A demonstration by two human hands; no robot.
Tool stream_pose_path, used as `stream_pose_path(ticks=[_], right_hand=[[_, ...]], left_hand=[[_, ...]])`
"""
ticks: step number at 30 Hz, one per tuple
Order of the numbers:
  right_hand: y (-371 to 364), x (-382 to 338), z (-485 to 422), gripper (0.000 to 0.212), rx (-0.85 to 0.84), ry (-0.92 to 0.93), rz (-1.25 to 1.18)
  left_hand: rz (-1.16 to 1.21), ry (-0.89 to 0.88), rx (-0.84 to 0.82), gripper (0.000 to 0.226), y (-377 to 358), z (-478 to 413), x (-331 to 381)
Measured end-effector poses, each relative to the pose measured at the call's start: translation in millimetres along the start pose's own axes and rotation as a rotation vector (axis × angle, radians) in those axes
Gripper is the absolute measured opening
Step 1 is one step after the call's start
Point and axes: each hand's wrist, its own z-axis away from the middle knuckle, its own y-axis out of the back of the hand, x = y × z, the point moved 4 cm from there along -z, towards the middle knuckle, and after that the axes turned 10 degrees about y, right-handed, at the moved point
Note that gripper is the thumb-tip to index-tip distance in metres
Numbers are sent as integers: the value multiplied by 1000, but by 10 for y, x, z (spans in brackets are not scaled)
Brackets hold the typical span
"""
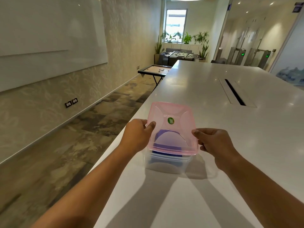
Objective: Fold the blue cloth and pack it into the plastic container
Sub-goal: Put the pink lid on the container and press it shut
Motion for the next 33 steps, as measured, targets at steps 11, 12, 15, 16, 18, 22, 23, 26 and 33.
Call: stream_pose_path(ticks=[11, 12, 15, 16, 18, 22, 23, 26, 33], right_hand=[[-130, 141, 24, 12, -29, -47, 36], [-128, 144, 23, 12, -33, -49, 39], [-116, 160, 28, 13, -49, -62, 40], [-118, 165, 30, 11, -56, -66, 41], [-137, 175, 19, 12, -78, -72, 43], [-178, 194, -88, 19, -88, -105, 71], [-180, 191, -138, 21, -78, -112, 81], [-223, 159, -331, 25, -65, -115, 109], [-491, 197, -761, 38, -88, -194, 139]], left_hand=[[-143, 34, -31, 45, -64, -136, -224], [-147, 40, -47, 46, -67, -138, -240], [-110, 57, -89, 45, -83, -131, -284], [-99, 62, -92, 44, -78, -134, -291], [-89, 73, -94, 42, -72, -162, -301], [-86, 130, -102, 48, -59, -280, -334], [-93, 139, -91, 49, -54, -328, -328], [-88, 188, -70, 51, -69, -511, -262], [-71, 306, -172, 69, -296, -794, -67]])
